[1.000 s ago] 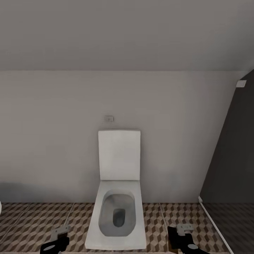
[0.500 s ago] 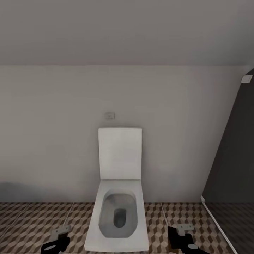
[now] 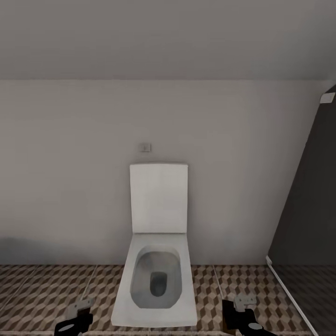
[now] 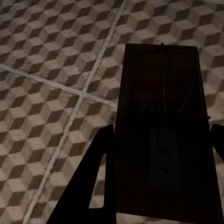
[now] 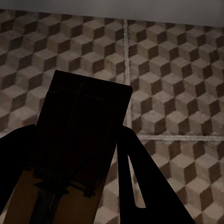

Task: Take the four mousetraps from the cabinet in the bathroom and place them on the bathroom floor. Make sure all four end up on the same floor surface, and ensure that at least two of them are either under or directly next to the same bathroom sink.

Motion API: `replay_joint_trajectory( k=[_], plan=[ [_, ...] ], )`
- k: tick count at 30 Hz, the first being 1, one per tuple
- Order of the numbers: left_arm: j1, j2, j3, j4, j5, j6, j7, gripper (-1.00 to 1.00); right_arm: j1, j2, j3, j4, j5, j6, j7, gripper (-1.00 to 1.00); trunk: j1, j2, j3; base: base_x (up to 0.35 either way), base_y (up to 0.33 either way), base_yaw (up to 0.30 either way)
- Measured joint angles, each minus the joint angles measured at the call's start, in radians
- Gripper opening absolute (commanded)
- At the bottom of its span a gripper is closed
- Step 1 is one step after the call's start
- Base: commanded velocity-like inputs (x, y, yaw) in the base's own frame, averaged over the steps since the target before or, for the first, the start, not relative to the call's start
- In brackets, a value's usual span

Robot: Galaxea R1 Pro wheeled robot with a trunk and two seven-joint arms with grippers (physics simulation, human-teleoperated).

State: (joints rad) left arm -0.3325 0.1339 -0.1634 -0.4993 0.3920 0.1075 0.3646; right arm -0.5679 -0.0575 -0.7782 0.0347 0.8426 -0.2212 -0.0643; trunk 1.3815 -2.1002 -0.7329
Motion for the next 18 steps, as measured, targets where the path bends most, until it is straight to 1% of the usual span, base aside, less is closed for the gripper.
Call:
replay_joint_trajectory(
  k=[18],
  plan=[
    [0.0, 0.0, -0.001, 0.0, 0.0, 0.0, 0.0, -1.0, 0.0, 0.0, 0.0, 0.0, 0.0, 0.0, 0.003, -1.0, 0.069, -0.126, -0.056, 0.0, 0.0, 0.0]
  ],
)
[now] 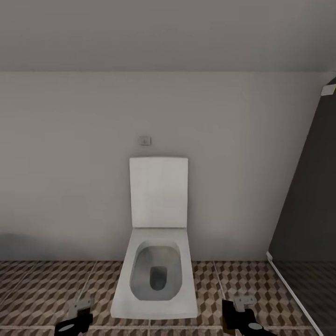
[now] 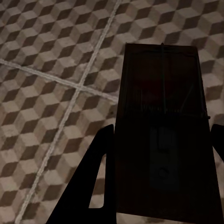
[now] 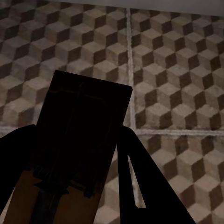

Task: Take the four mousetraps from the cabinet in the bathroom and place them on the bathroom floor. Make sure all four end up on the same floor surface, and ensure that at least two of them are either under or directly next to the same bathroom sink.

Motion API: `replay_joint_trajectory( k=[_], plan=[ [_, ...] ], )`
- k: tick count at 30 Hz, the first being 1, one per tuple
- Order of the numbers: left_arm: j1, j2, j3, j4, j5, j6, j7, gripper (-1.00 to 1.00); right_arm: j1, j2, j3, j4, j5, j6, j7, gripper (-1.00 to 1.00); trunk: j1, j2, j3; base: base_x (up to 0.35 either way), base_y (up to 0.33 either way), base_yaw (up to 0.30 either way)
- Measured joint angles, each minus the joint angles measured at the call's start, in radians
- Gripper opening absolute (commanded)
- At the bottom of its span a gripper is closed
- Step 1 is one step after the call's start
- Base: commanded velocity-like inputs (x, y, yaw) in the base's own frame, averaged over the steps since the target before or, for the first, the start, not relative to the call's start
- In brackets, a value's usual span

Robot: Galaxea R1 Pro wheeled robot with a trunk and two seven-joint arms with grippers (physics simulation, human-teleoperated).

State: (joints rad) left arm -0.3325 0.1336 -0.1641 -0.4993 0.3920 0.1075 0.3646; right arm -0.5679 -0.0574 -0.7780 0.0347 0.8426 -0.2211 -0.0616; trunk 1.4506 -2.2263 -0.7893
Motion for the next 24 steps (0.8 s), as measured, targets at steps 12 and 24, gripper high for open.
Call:
replay_joint_trajectory(
  k=[12, 24],
  plan=[
    [0.0, -0.001, -0.001, 0.0, 0.0, 0.002, 0.0, -1.0, 0.0, 0.0, 0.0, 0.0, 0.0, 0.0, 0.0, -1.0, 0.046, -0.084, -0.038, 0.092, 0.042, 0.0],
    [0.0, -0.002, -0.001, 0.0, 0.0, 0.001, 0.0, -1.0, 0.0, 0.0, -0.001, 0.0, 0.001, 0.0, 0.0, -1.0, 0.092, -0.168, -0.075, 0.005, 0.002, 0.0]
  ],
)
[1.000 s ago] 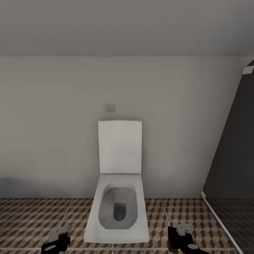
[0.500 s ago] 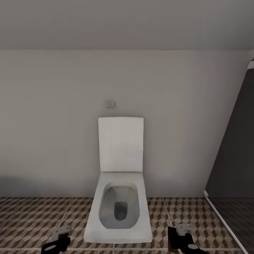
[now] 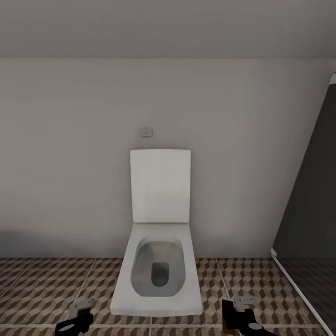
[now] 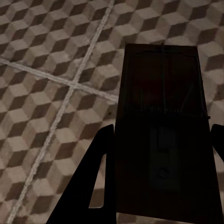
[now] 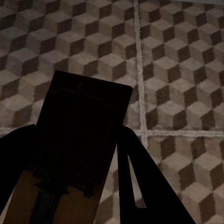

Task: Take the four mousetraps from the cabinet in the bathroom and place them on the bathroom floor. Make sure all four end up on the same floor surface, and ensure that at least two of them are either under or directly next to the same bathroom sink.

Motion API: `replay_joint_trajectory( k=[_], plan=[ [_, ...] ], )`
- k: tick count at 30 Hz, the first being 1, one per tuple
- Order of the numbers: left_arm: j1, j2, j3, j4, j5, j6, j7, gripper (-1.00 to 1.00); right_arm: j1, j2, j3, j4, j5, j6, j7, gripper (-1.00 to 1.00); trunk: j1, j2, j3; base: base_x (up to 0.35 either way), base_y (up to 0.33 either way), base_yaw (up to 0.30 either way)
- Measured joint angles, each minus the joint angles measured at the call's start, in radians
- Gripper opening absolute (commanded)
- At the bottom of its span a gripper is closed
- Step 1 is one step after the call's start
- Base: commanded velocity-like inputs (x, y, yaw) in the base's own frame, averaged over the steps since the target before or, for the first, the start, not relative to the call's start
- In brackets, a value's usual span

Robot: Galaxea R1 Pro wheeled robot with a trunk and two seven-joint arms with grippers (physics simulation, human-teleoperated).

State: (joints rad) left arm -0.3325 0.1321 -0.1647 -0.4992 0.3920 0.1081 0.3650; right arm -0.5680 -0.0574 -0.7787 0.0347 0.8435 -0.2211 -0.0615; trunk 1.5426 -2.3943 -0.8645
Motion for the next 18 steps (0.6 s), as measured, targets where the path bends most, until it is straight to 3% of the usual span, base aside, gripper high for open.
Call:
replay_joint_trajectory(
  k=[15, 18],
  plan=[
    [0.0, 0.0, 0.0, 0.0, 0.0, -0.001, 0.0, -1.0, 0.0, 0.0, 0.0, 0.0, 0.001, -0.001, 0.0, -1.0, 0.058, -0.105, -0.047, 0.0, 0.0, 0.0],
    [0.0, 0.0, 0.0, 0.0, 0.0, 0.0, 0.0, -1.0, 0.0, 0.0, 0.001, 0.0, 0.001, -0.001, 0.0, -1.0, 0.059, -0.106, -0.059, 0.017, 0.0, 0.0]
  ],
)
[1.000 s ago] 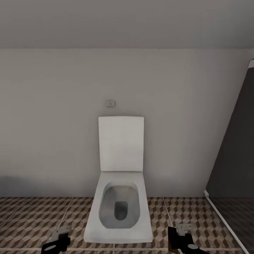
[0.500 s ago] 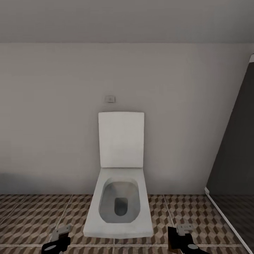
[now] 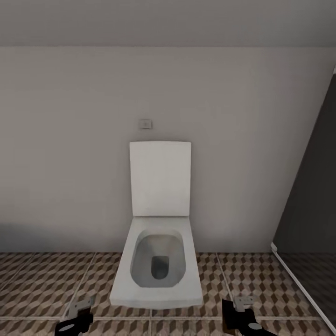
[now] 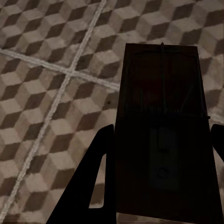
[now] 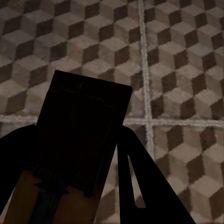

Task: Take the four mousetraps from the cabinet in the bathroom and place them on the bathroom floor. Make sure all four end up on the same floor surface, and ensure that at least two of them are either under or directly next to the same bathroom sink.

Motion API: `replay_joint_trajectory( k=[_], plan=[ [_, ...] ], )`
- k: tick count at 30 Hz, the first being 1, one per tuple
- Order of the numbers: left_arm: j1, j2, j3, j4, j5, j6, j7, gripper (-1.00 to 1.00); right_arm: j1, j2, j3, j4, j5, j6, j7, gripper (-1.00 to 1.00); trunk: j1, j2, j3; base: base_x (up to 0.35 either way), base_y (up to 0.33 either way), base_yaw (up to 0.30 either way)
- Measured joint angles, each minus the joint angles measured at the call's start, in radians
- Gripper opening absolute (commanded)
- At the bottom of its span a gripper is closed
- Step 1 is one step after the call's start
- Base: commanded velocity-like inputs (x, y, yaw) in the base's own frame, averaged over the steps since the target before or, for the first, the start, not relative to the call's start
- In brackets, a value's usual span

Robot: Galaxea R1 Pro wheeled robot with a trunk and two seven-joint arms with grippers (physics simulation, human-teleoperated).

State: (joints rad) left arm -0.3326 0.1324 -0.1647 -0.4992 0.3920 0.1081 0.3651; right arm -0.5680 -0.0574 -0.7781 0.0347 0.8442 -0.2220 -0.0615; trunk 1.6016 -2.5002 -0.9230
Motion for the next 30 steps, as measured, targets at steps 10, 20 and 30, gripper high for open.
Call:
replay_joint_trajectory(
  k=[10, 20, 30],
  plan=[
    [0.0, 0.0, 0.0, 0.0, -0.001, 0.0, 0.001, -1.0, 0.0, 0.0, 0.0, 0.0, 0.0, 0.0, 0.0, -1.0, 0.004, -0.002, -0.039, 0.151, 0.0, 0.0],
    [0.0, 0.001, -0.002, -0.003, 0.001, 0.0, -0.001, -1.0, 0.0, -0.004, -0.003, -0.022, 0.0, -0.016, -0.001, -1.0, 0.007, -0.004, -0.062, 0.006, 0.0, 0.0],
    [0.0, 0.011, -0.002, -0.037, 0.002, -0.005, -0.011, -1.0, 0.0, -0.003, -0.004, -0.061, -0.001, -0.048, 0.008, -1.0, 0.007, -0.004, -0.062, 0.0, 0.0, 0.0]
  ],
)
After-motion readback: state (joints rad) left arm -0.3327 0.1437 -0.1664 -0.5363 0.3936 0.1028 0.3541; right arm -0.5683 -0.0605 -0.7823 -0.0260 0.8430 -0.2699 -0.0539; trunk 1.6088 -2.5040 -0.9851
